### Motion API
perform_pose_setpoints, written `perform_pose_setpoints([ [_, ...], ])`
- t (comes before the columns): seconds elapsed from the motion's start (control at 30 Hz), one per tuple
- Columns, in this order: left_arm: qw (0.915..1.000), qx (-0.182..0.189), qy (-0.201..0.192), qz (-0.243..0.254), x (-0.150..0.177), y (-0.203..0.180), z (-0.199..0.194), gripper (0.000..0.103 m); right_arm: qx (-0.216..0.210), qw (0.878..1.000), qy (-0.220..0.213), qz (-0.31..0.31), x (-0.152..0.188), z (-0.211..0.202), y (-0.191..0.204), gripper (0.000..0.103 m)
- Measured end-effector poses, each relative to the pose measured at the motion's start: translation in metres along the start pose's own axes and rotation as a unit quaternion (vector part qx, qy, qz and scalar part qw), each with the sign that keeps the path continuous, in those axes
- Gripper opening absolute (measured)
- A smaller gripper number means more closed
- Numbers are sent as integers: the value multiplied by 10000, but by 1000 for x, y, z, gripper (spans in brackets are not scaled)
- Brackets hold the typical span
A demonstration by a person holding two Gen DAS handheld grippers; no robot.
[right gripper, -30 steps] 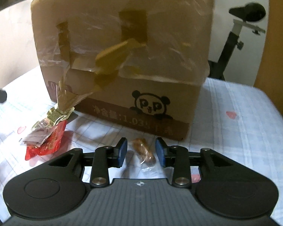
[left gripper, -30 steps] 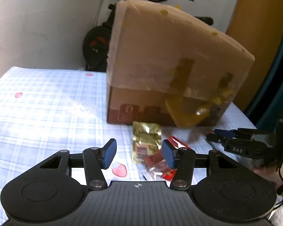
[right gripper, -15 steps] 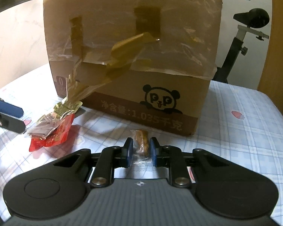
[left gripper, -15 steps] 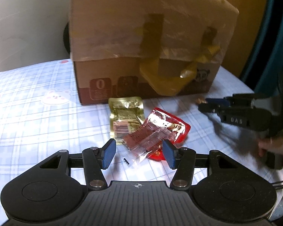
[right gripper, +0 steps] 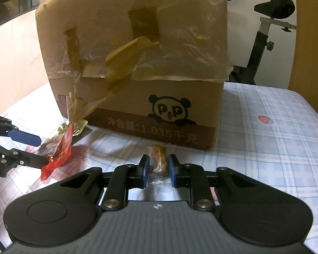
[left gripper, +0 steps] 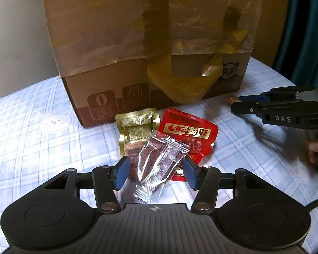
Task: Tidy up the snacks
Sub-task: 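Close the left tool on the clear candy packet while the right tool grasps the small brown candy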
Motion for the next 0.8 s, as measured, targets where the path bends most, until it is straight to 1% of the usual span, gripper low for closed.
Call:
perform_pose_setpoints([
  [0.13,10000,-65,9,72,-6,-1,6,58,-34,10000,5,30,0,0,-1,21],
  [0.23,9998,-180,53,97,-9,3,11,58,-58,10000,6,67,0,0,-2,21],
  [0.43,9999,-103,-9,-31,-9,8,12,59,-114,9999,3,117,0,0,-3,21],
  [0.6,9989,-60,24,-456,1,15,5,58,-151,9998,-1,148,0,-1,-3,21],
  [0.67,9980,-21,-22,-624,7,16,0,58,-150,9998,-2,149,0,-1,-3,21],
  [0.8,9974,-202,-33,-691,22,17,-8,57,-151,9998,0,152,-1,-1,-3,21],
])
Point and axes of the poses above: each gripper's, at about its wrist camera, not at the fingertips, and z roughly the way its jaws point, y to its left, x to its underside, the point moved 10 cm from there along z, roughly the way its jaws point, and after that the axes turned 14 degrees about y, right-handed, at the moved point
